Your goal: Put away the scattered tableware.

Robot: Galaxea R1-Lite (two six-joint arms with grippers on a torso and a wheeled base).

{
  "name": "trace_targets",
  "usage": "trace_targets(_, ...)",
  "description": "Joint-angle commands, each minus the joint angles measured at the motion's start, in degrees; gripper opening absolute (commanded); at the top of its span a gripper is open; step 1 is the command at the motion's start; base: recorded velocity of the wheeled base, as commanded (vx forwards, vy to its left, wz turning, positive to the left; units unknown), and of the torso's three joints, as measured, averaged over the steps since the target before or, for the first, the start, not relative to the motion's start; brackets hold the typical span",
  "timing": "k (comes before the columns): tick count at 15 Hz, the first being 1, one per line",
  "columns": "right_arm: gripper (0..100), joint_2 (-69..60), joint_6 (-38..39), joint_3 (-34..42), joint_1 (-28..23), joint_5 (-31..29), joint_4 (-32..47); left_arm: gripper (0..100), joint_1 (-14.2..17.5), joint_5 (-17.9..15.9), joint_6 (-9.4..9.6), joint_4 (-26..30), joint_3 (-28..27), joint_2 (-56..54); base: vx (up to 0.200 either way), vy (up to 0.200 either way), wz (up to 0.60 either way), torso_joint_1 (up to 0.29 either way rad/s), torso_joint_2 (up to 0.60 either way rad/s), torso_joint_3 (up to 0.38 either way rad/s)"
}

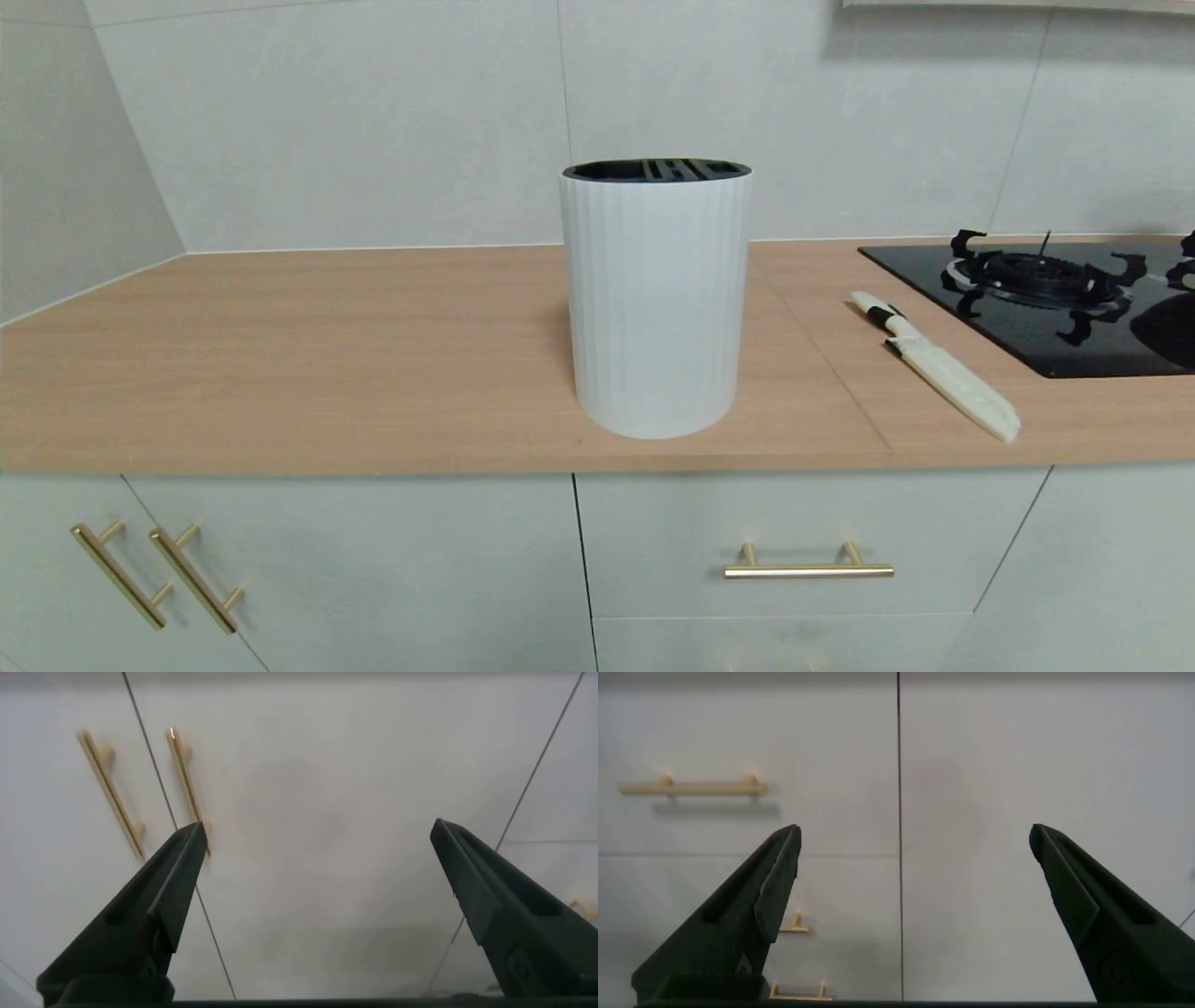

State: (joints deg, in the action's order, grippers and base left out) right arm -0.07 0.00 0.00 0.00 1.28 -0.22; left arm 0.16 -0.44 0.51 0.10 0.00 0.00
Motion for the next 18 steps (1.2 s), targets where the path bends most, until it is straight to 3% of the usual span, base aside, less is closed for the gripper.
trace_targets(1, 100, 0.1, 0.0, 0.0, 0.0, 0.0, 0.0, 100, -0.1, 0.0, 0.02, 0.0, 0.0, 0.0, 0.000, 0.000, 0.00, 0.168, -0.48, -0.300)
trace_targets(18, 100, 0.1, 0.0, 0.0, 0.0, 0.0, 0.0, 100, 0.0, 0.0, 0.02, 0.0, 0.0, 0.0, 0.000, 0.000, 0.00, 0.208, -0.50, -0.291)
